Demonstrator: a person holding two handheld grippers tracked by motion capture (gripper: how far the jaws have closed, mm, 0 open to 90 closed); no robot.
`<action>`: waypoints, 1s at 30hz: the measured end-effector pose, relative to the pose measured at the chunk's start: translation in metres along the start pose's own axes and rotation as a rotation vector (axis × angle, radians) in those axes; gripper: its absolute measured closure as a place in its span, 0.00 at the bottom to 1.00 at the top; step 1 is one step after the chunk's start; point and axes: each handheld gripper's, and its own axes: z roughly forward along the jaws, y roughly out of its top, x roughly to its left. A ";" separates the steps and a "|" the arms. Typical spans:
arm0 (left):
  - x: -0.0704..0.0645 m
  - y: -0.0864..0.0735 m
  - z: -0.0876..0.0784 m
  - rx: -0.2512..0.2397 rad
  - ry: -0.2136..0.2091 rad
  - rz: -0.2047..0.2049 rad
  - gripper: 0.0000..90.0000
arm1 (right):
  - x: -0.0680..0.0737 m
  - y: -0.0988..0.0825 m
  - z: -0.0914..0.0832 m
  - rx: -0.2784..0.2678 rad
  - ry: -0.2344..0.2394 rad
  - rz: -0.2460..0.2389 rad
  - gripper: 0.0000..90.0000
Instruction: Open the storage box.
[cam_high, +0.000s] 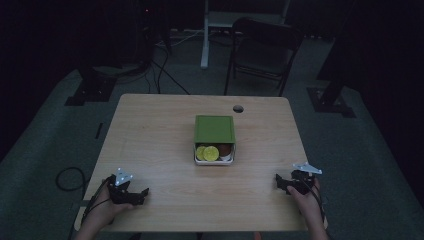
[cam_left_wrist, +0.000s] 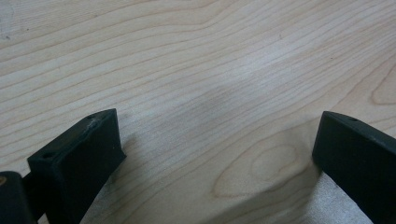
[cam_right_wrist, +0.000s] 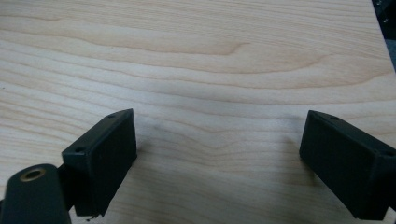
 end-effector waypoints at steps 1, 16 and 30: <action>0.000 0.000 0.000 0.000 0.000 0.000 0.02 | 0.000 0.000 0.000 0.000 0.000 -0.001 0.12; 0.002 0.001 0.000 -0.011 -0.011 0.057 0.03 | 0.000 0.000 0.000 0.000 0.000 -0.001 0.12; -0.023 0.013 0.000 -0.036 -0.021 0.233 0.07 | 0.000 0.000 0.000 0.001 0.000 0.000 0.12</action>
